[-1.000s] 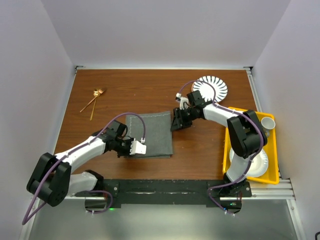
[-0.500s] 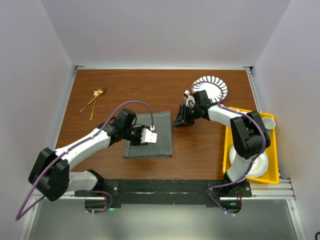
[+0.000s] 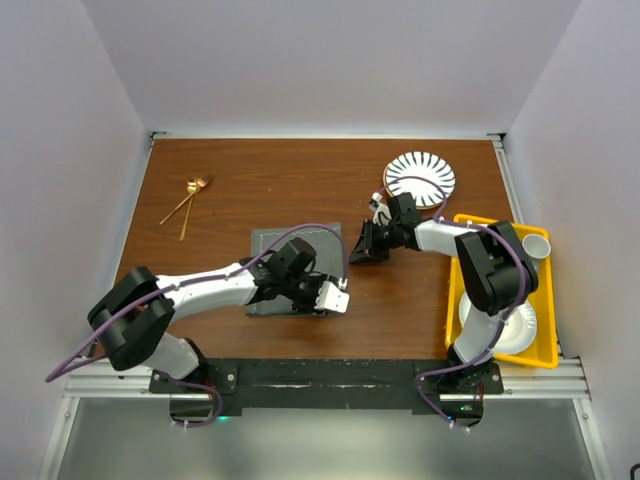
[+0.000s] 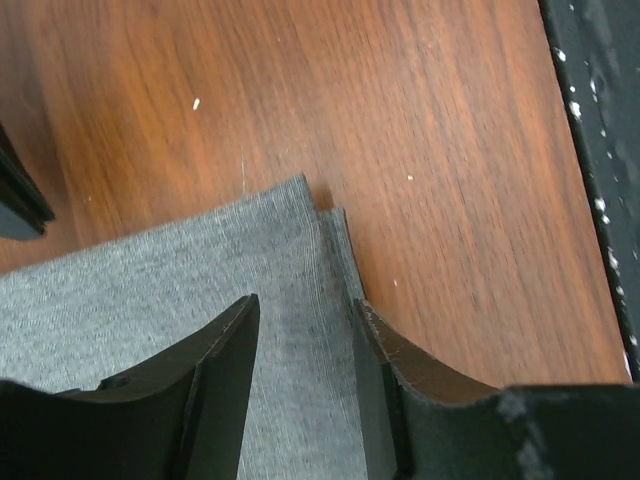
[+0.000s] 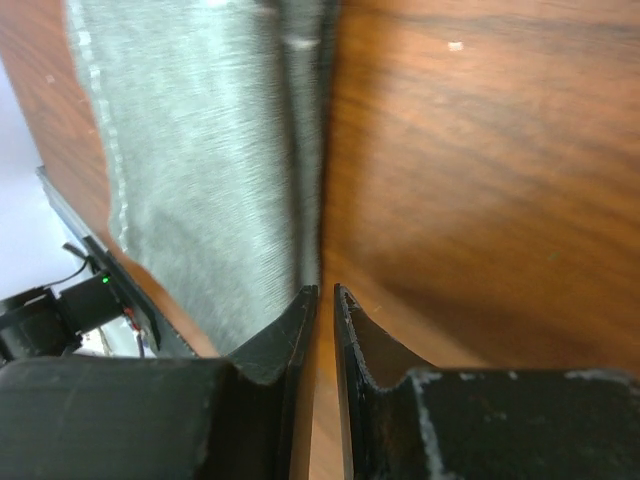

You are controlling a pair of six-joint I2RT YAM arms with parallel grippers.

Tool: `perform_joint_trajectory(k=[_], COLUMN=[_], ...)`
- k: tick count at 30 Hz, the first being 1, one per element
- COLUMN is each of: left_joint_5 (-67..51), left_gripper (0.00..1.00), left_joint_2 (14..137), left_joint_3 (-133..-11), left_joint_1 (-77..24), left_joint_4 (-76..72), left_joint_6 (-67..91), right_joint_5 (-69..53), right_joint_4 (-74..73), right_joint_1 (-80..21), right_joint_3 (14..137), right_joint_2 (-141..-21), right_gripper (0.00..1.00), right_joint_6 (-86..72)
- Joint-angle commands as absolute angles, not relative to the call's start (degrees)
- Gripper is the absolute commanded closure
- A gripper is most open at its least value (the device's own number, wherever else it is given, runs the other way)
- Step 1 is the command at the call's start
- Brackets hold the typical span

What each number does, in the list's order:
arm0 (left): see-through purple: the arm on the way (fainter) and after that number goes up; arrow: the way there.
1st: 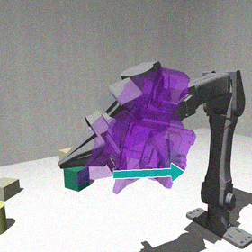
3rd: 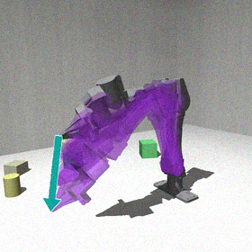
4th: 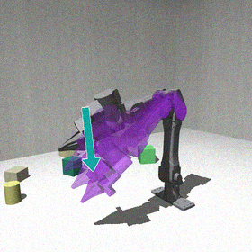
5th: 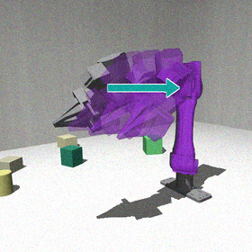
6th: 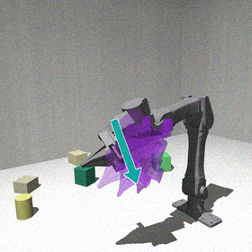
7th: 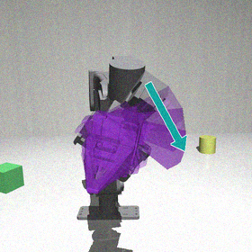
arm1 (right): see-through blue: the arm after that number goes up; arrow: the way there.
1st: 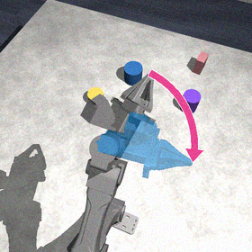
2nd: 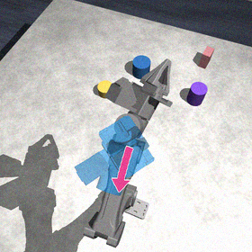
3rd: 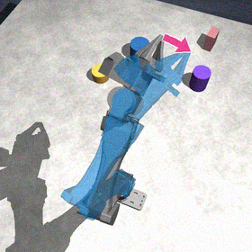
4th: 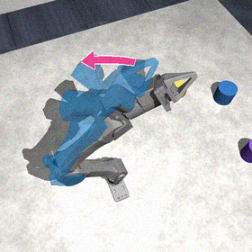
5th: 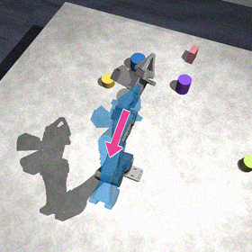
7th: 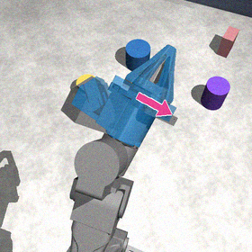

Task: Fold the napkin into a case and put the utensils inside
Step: Smooth out the lower triangle-folded napkin at the center of the board.

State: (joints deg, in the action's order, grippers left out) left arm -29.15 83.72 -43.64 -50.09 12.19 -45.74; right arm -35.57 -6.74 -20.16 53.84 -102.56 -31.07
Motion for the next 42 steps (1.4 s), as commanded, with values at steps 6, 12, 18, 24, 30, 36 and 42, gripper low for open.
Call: perform_joint_trajectory(k=[6, 12, 18, 24, 30, 36, 42], left_joint_5=[-25.3, -21.9, -23.4, -26.8, -31.0, -32.1, -32.1], left_gripper=[0.55, 0.78, 0.96, 1.00, 1.00, 1.00, 1.00], left_joint_2=[88.5, 90.8, 93.6, 97.1, 99.3, 100.2, 99.5], left_joint_3=[-45.3, -44.7, -47.7, -52.6, -55.5, -55.8, -55.7], left_joint_1=[-53.3, -53.0, -48.2, -40.3, -37.4, -36.7, -36.4], left_joint_4=[6.2, 2.2, -2.2, -3.8, -3.9, -4.3, -4.0], left_joint_6=[-42.9, -37.7, -27.3, -16.7, -11.0, -7.9, -7.8], right_joint_5=[-37.9, -39.3, -38.8, -40.2, -42.2, -44.4, -43.1], right_joint_4=[-5.0, -7.4, -10.8, -7.9, -0.1, 13.9, 15.0], right_joint_1=[-19.7, -17.1, -14.1, -13.7, -15.4, -19.2, -22.3], right_joint_3=[53.6, 50.6, 51.3, 49.3, 46.8, 45.9, 47.8], right_joint_2=[-102.7, -98.0, -96.4, -95.9, -99.1, -101.5, -104.9], right_gripper=[0.83, 0.82, 0.81, 0.78, 0.81, 0.91, 0.99], right_joint_6=[-32.5, -31.6, -27.7, -30.1, -36.9, -47.6, -50.9])
